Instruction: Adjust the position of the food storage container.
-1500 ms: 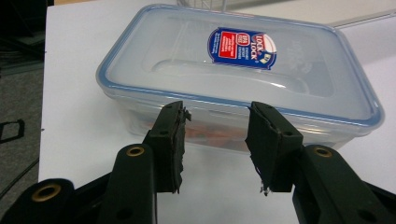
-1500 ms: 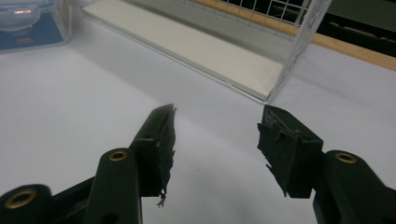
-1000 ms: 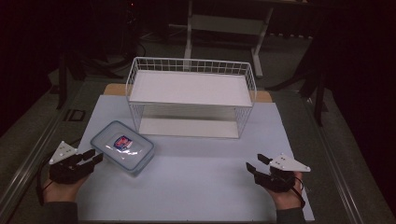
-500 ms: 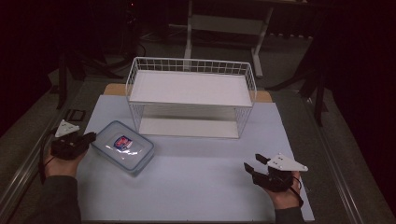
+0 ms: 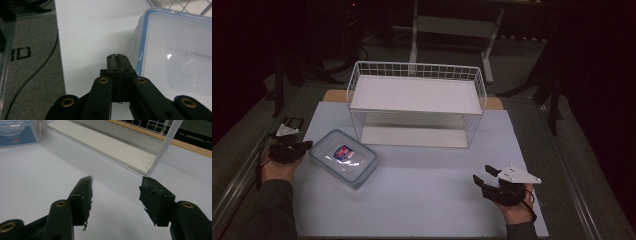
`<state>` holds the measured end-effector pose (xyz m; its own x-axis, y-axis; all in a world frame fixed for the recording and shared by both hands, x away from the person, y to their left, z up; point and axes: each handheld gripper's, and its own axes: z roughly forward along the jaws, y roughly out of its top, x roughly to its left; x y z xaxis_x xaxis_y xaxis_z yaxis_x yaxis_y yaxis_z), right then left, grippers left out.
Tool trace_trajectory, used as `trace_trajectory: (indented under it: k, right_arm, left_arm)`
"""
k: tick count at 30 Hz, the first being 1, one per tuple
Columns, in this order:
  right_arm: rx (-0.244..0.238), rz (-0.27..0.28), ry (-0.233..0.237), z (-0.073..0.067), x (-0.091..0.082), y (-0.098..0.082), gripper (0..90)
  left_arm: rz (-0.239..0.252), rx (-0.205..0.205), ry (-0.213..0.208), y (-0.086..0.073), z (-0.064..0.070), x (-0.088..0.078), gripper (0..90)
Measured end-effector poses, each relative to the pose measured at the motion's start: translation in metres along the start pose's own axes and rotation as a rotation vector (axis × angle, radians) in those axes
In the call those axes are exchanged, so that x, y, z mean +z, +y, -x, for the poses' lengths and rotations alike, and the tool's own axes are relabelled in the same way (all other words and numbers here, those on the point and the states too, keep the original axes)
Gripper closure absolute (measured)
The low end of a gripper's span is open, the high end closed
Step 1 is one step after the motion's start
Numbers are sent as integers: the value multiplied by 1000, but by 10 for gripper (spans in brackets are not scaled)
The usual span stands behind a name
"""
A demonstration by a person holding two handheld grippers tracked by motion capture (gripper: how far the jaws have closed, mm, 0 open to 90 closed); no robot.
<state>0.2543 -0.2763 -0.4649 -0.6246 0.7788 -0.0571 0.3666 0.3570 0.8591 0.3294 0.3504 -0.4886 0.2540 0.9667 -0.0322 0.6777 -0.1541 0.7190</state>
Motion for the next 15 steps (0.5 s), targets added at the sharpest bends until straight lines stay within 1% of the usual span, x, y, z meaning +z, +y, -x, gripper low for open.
trace_trajectory:
  k: [4,7,10,11,14,15]
  right_arm:
    - [-3,-2,3,0,1,0,429]
    - [-4,-2,5,0,1,0,429]
    - [-2,-3,6,-1,1,0,430]
    - [-3,-4,6,-1,1,0,430]
    - [-5,-2,7,-1,1,0,430]
    - [-5,-2,8,-1,1,0,430]
  left_arm:
    - [7,-6,-8,-1,0,1,896]
    - [2,21,-25,-1,3,-1,897]
    - [-1,54,-35,-3,10,-3,897]
    - [-1,62,-44,-4,12,-4,897]
    - [13,66,-69,-9,19,-7,897]
    - [18,61,-75,-11,22,-8,897]
